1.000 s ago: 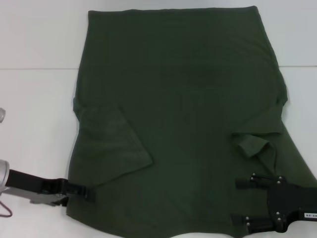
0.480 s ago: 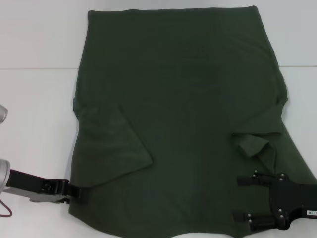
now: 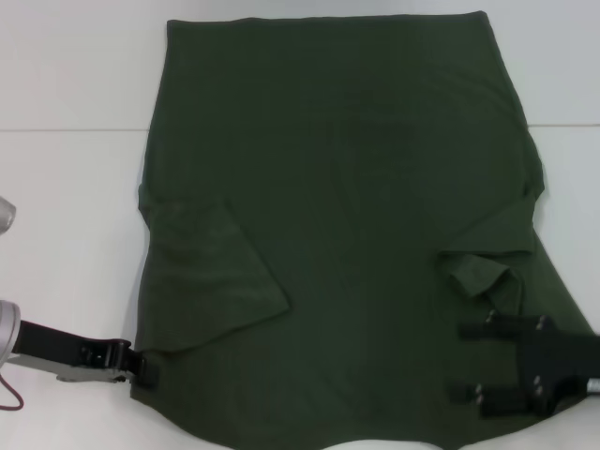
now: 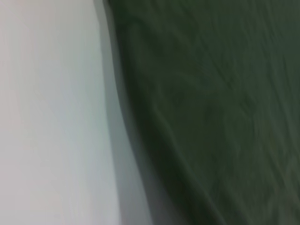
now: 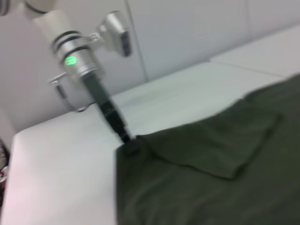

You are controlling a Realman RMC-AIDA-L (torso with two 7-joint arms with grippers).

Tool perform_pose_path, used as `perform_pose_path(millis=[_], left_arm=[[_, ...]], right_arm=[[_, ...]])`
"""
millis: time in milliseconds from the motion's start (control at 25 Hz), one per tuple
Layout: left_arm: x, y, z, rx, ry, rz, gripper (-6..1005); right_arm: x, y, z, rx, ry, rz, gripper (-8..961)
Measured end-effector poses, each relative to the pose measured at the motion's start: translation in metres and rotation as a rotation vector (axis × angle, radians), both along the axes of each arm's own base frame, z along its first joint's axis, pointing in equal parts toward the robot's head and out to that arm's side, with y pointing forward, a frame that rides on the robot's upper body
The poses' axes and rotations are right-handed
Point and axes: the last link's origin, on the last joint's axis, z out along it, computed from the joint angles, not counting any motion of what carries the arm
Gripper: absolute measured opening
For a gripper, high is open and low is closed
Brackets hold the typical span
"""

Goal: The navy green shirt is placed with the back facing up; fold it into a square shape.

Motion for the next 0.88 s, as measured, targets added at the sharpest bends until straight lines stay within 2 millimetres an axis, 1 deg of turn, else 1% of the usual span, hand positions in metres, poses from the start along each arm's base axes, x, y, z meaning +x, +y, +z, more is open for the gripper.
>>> perform_pose_path(millis=[80, 200, 240, 360, 440, 520, 640, 760, 880], left_arm=[[0.0, 0.0, -0.001, -0.006, 0.004, -0.005, 70], [0.001, 0.0, 0.0, -0.009, 0.001, -0.007, 60], [0.001, 0.0, 0.001, -0.009, 0.0, -0.009, 57], [0.001, 0.0, 0.003, -0.007, -0.004, -0.027, 52], [0.0, 0.0, 0.004, -0.006, -0.001, -0.039, 51], [-0.001, -0.001, 0.004, -0.007, 0.001, -0.05, 50], [-0.001, -0.001, 0.005, -0.006, 0.001, -0.06, 50], [-0.002, -0.002, 0.005, -0.004, -0.003, -0.061, 50], [-0.002, -0.002, 0.006, -0.002, -0.006, -0.062, 50]], right_arm=[[-0.001, 0.008, 0.013, -0.007, -0.024, -0.078, 931], [-0.004, 0.021, 0.045, -0.041, -0.089, -0.277, 931], [-0.006, 0.027, 0.06, -0.061, -0.127, -0.379, 930], [-0.011, 0.038, 0.09, -0.128, -0.214, -0.646, 930], [-0.013, 0.041, 0.102, -0.166, -0.238, -0.784, 930], [-0.015, 0.045, 0.11, -0.18, -0.25, -0.871, 868], [-0.015, 0.052, 0.114, -0.151, -0.296, -0.92, 776], [-0.006, 0.057, 0.109, -0.124, -0.39, -0.971, 778], [0.004, 0.057, 0.103, -0.12, -0.453, -1.005, 779]])
